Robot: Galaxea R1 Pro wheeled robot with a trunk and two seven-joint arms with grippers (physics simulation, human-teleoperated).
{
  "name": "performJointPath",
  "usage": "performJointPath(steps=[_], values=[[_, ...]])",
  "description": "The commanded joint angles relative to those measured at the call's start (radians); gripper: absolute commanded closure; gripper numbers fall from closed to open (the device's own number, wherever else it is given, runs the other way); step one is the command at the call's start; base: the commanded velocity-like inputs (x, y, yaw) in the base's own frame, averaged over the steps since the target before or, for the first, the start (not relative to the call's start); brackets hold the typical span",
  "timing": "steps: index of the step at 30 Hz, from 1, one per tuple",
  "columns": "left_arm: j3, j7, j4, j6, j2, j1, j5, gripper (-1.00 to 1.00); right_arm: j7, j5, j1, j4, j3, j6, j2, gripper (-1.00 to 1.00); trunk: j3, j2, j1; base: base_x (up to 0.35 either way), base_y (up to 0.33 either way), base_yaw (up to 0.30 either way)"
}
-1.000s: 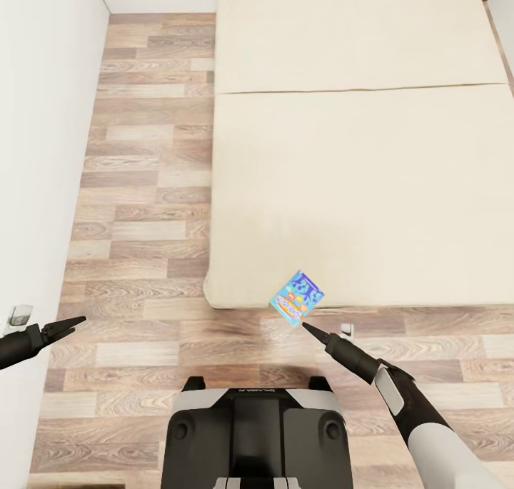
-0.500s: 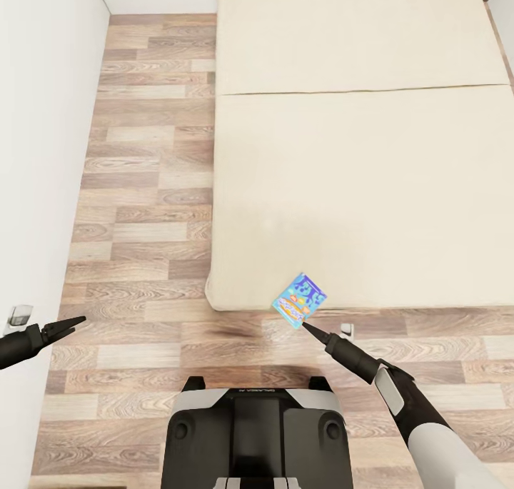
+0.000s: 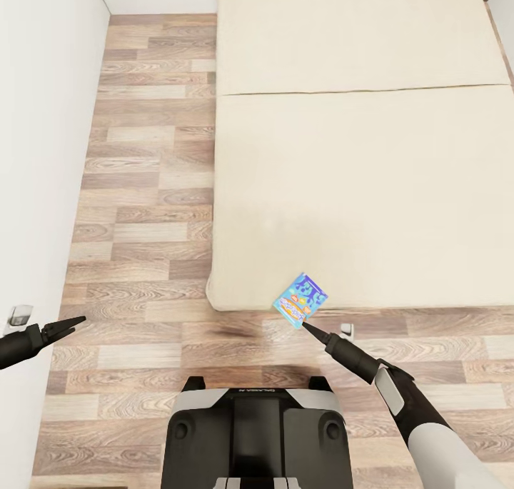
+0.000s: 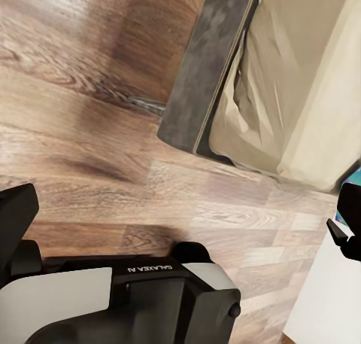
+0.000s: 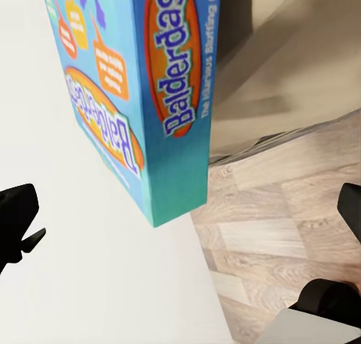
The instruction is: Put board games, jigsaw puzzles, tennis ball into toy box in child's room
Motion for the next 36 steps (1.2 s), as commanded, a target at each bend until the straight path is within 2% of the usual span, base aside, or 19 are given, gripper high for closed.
performJointPath(steps=[1, 36], values=[[0.000, -0.001, 0.000, 0.006, 0.000, 0.000, 0.003, -1.00, 0.003, -0.005, 0.000, 0.000, -0.001, 0.010, 0.000, -1.00, 0.000, -0.001, 0.000, 0.000, 0.002, 0.000], [-0.001, -0.001, 0.000, 0.006, 0.000, 0.000, 0.003, -1.00, 0.001, -0.005, 0.000, 0.001, -0.001, 0.011, 0.000, -1.00, 0.000, -0.001, 0.000, 0.006, 0.014, 0.000]])
